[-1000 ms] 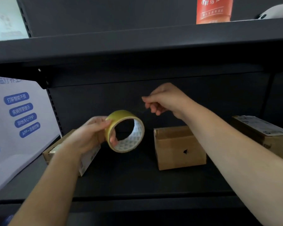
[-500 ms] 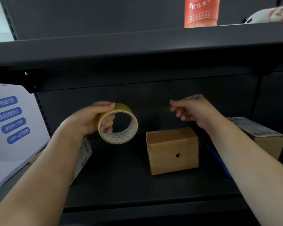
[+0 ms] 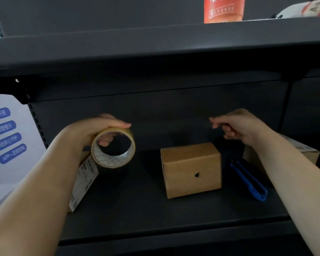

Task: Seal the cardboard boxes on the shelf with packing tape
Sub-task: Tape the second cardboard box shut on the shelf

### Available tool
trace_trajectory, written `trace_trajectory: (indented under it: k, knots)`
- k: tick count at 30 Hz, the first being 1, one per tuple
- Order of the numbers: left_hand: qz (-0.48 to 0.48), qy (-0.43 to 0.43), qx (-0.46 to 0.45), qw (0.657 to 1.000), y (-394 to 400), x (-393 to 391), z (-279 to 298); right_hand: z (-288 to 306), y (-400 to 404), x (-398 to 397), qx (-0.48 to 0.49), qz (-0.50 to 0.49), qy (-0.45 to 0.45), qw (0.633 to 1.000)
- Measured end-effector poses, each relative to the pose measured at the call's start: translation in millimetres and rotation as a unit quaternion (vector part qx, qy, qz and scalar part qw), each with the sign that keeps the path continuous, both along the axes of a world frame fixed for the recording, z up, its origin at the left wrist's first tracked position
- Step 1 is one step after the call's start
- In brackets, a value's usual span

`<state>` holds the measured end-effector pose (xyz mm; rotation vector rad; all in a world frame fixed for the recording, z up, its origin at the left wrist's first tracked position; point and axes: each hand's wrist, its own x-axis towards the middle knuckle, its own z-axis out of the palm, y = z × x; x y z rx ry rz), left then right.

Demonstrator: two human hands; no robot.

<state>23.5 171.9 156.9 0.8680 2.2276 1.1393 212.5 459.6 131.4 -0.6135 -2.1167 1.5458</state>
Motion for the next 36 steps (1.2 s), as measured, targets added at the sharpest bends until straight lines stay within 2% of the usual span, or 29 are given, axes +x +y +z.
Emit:
trace_trajectory:
  k: [7,19,26,29,36]
  knots:
    - [0.048,0.133,-0.16,0.977,25,-1,0,-13,6,6,0.064,-0.048,-0.01,0.997]
    - [0.023,0.132,-0.212,0.968,29,-8,-16,-38,12,4,0.058,-0.039,-0.027,0.997]
    - [0.021,0.119,-0.234,0.965,26,-6,-37,-50,11,4,0.063,-0.018,-0.092,0.994]
    - [0.019,0.102,-0.252,0.962,29,-4,-50,-60,7,10,0.038,-0.025,-0.084,0.995]
    - [0.013,0.084,-0.248,0.965,35,2,-74,-94,-11,13,-0.142,-0.064,0.016,0.988]
